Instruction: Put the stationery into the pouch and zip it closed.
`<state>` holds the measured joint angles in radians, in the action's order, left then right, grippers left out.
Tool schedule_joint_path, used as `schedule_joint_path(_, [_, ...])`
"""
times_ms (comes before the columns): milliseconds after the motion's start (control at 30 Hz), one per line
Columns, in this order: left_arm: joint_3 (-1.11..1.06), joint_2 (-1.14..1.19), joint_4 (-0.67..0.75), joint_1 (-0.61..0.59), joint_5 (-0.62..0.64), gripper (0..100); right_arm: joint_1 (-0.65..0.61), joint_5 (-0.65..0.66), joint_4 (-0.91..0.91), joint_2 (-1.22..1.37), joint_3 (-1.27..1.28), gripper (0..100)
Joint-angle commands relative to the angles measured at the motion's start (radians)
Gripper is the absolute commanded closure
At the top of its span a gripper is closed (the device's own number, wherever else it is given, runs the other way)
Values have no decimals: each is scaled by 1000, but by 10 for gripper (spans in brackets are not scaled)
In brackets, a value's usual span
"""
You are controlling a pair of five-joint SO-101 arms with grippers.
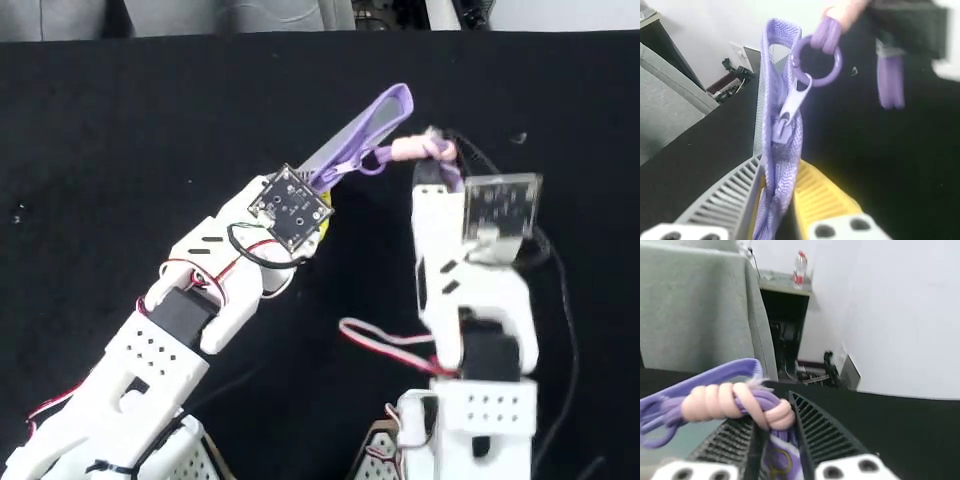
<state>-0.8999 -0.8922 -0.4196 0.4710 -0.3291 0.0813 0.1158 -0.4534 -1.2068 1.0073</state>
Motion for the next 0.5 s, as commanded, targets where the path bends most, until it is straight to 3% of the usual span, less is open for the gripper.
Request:
schedule_joint_path(0, [-12, -11, -9, -28, -20, 972, 120, 9, 41, 170, -208, 988])
schedule_joint_path(467, [-15, -11, -8, -36, -21, 972, 292, 43, 63, 420, -404, 988])
